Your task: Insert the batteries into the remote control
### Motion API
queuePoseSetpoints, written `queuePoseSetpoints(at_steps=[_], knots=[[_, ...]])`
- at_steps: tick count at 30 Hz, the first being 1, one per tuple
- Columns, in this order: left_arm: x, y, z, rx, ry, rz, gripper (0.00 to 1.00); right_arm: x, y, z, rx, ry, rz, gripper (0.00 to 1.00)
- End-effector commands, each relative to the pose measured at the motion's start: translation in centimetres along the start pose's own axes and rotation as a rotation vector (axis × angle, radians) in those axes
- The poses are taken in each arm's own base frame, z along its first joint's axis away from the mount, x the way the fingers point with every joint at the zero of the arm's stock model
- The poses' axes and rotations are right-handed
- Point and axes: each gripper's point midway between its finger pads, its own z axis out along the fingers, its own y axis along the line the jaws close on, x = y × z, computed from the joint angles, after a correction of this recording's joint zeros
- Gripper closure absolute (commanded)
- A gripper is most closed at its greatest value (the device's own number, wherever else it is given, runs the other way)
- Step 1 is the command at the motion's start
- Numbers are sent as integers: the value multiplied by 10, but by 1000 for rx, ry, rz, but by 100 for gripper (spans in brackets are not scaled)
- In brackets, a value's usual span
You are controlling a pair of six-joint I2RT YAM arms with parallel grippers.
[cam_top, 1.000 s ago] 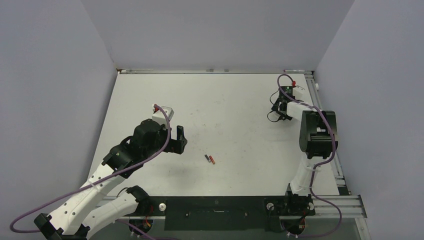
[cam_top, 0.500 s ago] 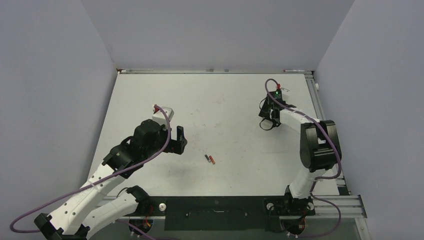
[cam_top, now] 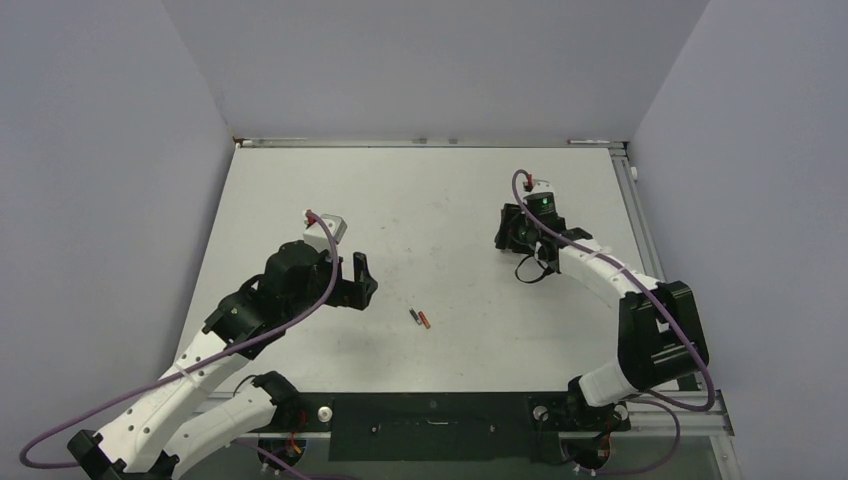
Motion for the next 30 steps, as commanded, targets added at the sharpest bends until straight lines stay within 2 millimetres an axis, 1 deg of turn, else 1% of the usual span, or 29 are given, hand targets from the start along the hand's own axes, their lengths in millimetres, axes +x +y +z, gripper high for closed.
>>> queuePoseSetpoints(at_steps=[1,8,11,14,21,26,30], knots=[[-15,-20,0,98,-52,-67,4,-4,48,-27,-235,-61,-83,92],[-10,-46,9,253,-17,-192,4,11,87,-64,-468,-68,-106,92],[-12,-51,13,309,-31,-255,4,15,101,-79,-568,-74,-102,92],[-8,-56,19,361,-23,-318,4,18,115,-94,-671,-67,-96,92],[-13,-73,22,543,-63,-453,4,35,140,-119,-869,-14,-26,92],[-18,-83,20,651,-77,-528,4,40,162,-149,-1020,-11,11,91],[-19,-85,21,695,-91,-574,4,45,184,-173,-1114,1,32,91]])
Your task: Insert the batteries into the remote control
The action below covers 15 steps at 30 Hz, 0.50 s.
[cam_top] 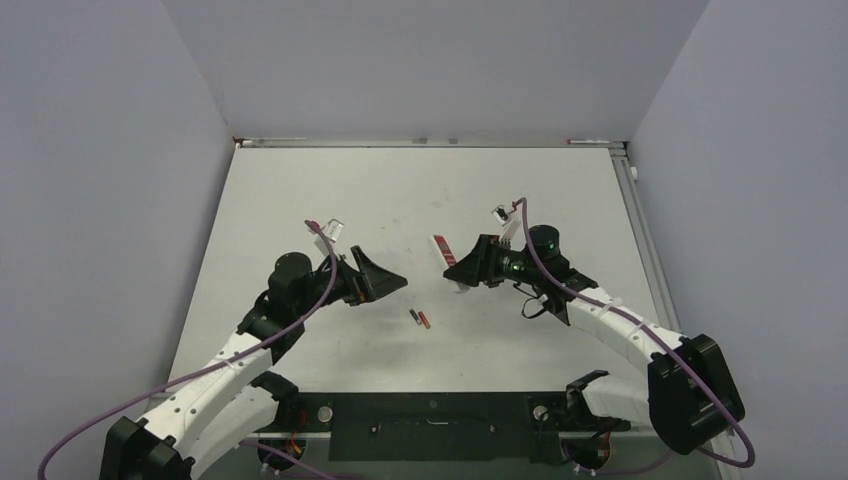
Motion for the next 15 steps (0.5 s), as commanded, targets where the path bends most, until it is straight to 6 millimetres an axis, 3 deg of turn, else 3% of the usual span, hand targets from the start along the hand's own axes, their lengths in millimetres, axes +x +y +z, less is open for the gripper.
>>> queuePoseSetpoints(at_steps=[1,8,15], knots=[[-15,-37,0,187,-52,-23,4,-16,71,-3,-236,-68,-54,91],[-20,-44,-2,260,-101,-59,4,-11,111,1,-376,-81,28,91],[-31,-60,-15,336,-181,-69,4,0,141,4,-466,-58,42,91]])
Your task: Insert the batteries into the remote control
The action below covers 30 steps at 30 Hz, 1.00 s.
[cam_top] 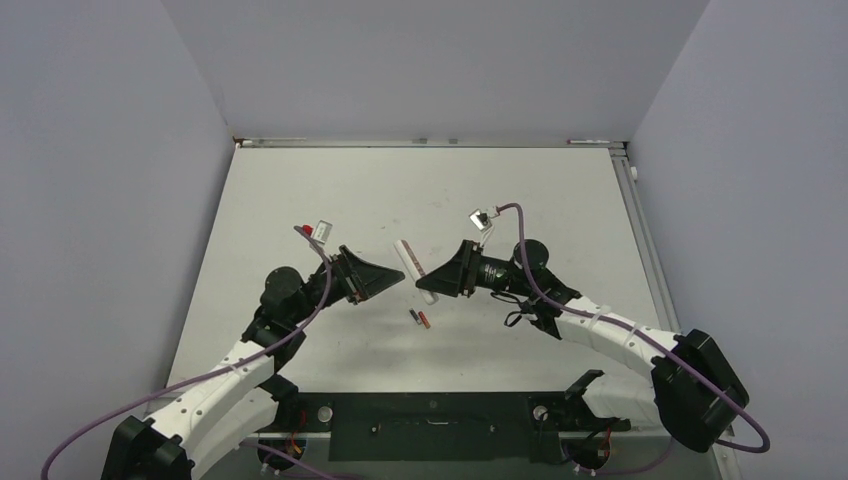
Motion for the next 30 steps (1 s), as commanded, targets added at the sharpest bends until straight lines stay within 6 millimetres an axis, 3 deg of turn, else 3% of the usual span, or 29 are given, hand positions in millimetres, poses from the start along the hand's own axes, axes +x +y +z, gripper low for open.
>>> queuePoseSetpoints(at_steps=[1,12,22,30], knots=[[-19,-40,-7,144,-88,42,4,-6,40,9,-146,-33,-47,92],[-25,-60,-14,230,-118,22,4,9,72,18,-225,-2,-80,91],[-20,-64,-18,284,-106,-9,0,17,81,23,-270,-3,-63,91],[-17,-68,-22,317,-98,-13,11,16,80,25,-269,-9,-66,91]])
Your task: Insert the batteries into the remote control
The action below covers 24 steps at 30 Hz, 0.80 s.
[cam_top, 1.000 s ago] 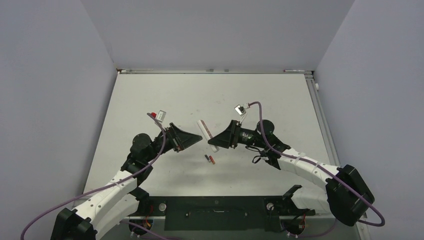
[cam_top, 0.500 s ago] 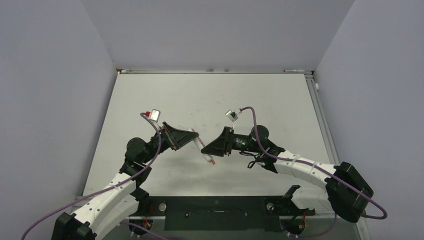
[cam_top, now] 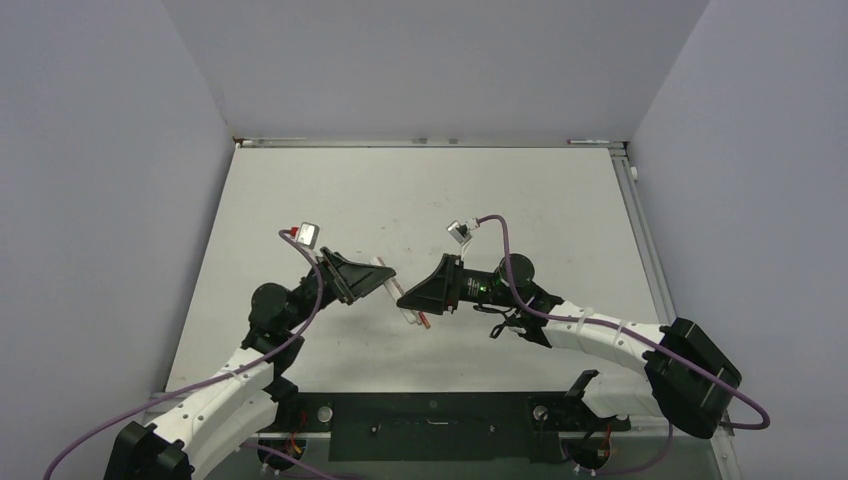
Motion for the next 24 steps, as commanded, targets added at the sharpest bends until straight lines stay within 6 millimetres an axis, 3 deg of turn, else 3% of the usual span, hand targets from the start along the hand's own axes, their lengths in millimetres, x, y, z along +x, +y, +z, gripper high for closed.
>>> queuePoseSetpoints(at_steps=[1,4,9,14,17,18,24], knots=[[-3,-21,-2,89,-3,38,13,-18,25,5,-84,-60,-76,91],[-3,-21,-4,96,-6,35,17,-17,23,5,-79,-59,-72,91],[-3,-25,-4,119,-4,31,36,-15,22,5,-76,-58,-63,91],[-3,-26,-4,133,-1,28,68,-15,22,5,-76,-56,-59,91],[-2,-24,-4,129,1,22,96,-13,20,4,-64,-45,-65,78],[-2,-23,-4,127,-1,21,100,-12,19,5,-54,-38,-72,72],[-8,-17,-4,83,-28,15,100,-13,12,0,45,-14,-138,41]])
